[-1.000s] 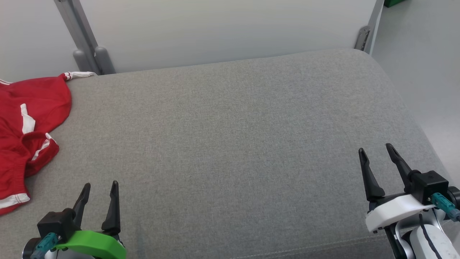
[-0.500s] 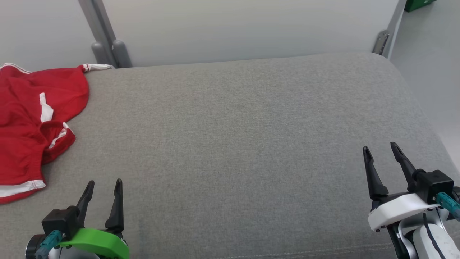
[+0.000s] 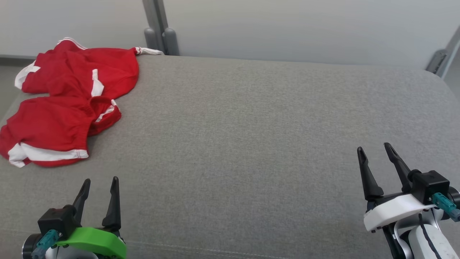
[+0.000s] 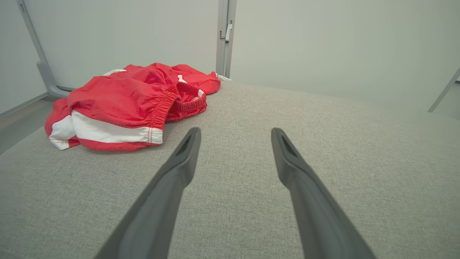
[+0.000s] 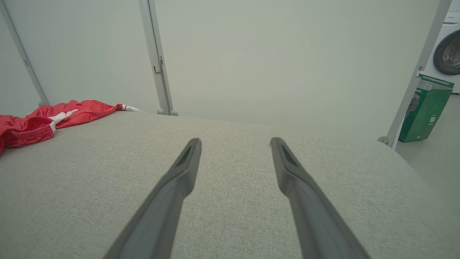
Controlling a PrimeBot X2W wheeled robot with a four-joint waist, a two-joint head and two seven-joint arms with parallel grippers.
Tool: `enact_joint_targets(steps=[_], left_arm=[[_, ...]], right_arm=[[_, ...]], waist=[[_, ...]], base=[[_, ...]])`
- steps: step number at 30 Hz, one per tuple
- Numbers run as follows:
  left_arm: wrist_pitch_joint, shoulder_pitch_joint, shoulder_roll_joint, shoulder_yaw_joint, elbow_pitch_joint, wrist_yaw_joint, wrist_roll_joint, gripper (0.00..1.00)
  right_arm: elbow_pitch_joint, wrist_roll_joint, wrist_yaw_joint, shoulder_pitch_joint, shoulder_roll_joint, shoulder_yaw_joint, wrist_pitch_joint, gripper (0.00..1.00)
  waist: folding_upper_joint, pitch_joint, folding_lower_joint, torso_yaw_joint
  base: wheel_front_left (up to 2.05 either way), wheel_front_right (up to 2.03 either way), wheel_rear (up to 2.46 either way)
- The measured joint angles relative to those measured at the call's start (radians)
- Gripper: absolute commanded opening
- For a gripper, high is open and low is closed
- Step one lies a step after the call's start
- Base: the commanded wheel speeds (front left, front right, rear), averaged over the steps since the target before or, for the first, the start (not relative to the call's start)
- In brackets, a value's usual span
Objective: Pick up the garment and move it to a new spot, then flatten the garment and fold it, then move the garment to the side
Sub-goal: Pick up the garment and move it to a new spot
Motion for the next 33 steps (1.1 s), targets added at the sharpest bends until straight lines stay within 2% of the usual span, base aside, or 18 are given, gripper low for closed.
enact_joint_targets(steps=[8, 13, 33], left_arm=[[0.000, 0.000, -0.002, 0.019, -0.006, 0.000, 0.000, 1.00], [0.000, 0.000, -0.002, 0.049, -0.016, 0.000, 0.000, 1.00], [-0.002, 0.001, -0.010, 0.078, -0.029, -0.001, -0.007, 1.00]], right_arm=[[0.000, -0.008, 0.008, -0.016, 0.005, 0.015, 0.000, 1.00], [0.004, -0.010, 0.013, -0.025, 0.012, 0.033, -0.001, 1.00], [0.006, -0.020, 0.022, -0.026, 0.016, 0.040, -0.001, 1.00]], waist=[[0.0000, 0.000, 0.0000, 0.094], [0.0000, 0.000, 0.0000, 0.131], [0.0000, 0.024, 0.0000, 0.125]], base=[[0.00, 0.00, 0.00], [0.00, 0.00, 0.00], [0.00, 0.00, 0.00]])
